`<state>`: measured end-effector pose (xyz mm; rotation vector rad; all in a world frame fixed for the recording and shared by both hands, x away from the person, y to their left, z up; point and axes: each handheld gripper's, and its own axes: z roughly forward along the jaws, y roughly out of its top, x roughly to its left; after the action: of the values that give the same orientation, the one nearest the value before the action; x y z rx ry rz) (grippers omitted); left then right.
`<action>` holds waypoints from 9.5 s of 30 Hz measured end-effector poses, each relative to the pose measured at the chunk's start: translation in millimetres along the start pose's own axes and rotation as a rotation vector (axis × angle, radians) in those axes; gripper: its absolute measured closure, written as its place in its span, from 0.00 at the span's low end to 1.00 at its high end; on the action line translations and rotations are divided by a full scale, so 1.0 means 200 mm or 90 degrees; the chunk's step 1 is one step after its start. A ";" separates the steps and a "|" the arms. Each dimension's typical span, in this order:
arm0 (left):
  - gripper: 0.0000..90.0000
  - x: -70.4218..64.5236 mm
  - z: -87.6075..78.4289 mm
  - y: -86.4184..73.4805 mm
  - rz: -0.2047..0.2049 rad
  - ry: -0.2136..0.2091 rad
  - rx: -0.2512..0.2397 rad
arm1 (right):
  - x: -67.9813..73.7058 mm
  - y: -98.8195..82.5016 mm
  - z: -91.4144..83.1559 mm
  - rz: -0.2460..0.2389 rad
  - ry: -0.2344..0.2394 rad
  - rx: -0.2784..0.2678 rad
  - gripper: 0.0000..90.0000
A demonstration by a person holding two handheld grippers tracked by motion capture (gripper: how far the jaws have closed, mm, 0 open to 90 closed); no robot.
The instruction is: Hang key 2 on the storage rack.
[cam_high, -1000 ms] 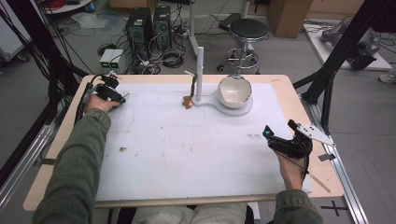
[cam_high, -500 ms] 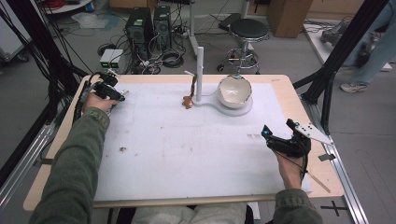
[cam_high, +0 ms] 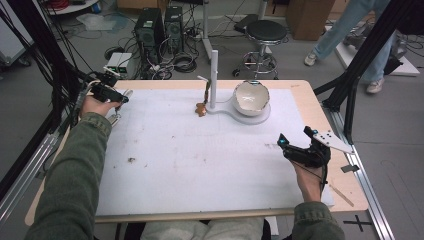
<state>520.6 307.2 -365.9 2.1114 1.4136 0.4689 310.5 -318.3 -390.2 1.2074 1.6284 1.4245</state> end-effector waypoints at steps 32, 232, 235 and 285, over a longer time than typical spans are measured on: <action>0.83 -0.09 -0.39 0.08 0.021 -0.046 -0.108 | 0.02 0.01 0.03 -0.007 0.012 0.002 0.01; 0.02 -0.88 -0.30 0.43 0.027 -0.222 -0.312 | -0.02 0.00 0.00 0.001 0.012 -0.002 0.01; 0.02 -0.86 -0.31 0.39 0.027 -0.218 -0.311 | -0.01 0.00 0.00 0.000 0.014 0.002 0.01; 0.02 -0.64 -0.43 -0.10 0.004 -0.137 -0.286 | -0.01 0.00 -0.02 0.000 0.008 0.001 0.01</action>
<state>407.2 216.0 -309.2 1.7441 1.0641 0.4921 307.9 -321.0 -388.8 1.2014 1.6372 1.4339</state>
